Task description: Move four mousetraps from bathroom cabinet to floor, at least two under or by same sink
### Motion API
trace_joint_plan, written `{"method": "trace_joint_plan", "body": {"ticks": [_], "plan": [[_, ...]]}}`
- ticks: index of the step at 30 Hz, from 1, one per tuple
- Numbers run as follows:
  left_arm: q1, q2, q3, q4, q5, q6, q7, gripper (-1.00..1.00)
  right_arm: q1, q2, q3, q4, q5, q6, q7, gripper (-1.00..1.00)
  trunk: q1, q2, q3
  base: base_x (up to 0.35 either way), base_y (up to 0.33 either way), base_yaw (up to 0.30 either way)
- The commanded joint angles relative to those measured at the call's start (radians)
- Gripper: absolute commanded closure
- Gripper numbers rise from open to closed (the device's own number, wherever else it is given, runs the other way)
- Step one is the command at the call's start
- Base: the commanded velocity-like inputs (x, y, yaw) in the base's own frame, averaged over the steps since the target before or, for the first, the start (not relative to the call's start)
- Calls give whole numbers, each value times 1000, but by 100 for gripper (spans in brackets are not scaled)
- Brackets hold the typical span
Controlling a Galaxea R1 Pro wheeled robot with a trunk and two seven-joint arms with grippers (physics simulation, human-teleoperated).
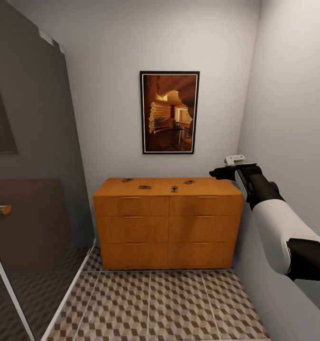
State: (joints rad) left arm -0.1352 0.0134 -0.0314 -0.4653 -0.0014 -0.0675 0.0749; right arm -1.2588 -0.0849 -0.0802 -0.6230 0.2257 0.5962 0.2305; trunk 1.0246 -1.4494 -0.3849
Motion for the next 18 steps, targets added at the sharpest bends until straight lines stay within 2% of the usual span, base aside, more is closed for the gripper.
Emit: {"method": "trace_joint_plan", "body": {"ticks": [1,18], "plan": [[0,0,-3,1,0,-3,5,-100,-1,1,-4,0,11,4,9,-100,0,-1,-1,261,0,0],[-1,0,-3,0,1,-3,5,-100,-1,2,-3,30,12,-1,7,-100,0,-1,-1,261,0,0]]}}
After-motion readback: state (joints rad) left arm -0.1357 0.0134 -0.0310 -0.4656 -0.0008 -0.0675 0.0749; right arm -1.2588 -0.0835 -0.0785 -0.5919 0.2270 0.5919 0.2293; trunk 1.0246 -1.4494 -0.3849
